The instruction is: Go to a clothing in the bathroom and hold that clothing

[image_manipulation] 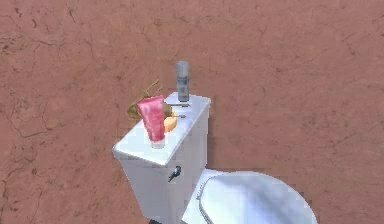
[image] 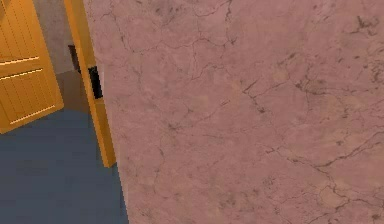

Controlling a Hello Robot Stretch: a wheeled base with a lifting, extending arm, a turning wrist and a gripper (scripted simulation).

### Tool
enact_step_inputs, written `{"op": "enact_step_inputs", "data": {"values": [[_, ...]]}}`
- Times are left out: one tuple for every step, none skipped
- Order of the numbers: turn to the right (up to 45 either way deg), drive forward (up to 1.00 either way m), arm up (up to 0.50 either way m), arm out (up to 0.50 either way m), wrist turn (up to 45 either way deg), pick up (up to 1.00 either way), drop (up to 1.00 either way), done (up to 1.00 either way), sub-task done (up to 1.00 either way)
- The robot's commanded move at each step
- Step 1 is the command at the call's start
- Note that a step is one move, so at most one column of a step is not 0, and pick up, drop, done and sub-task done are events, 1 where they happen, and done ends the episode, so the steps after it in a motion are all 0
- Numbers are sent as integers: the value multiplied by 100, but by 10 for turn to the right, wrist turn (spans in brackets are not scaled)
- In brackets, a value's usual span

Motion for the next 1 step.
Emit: {"op": "enact_step_inputs", "data": {"values": [[0, 0, 38, 0, 0, 0, 0, 0, 0]]}}
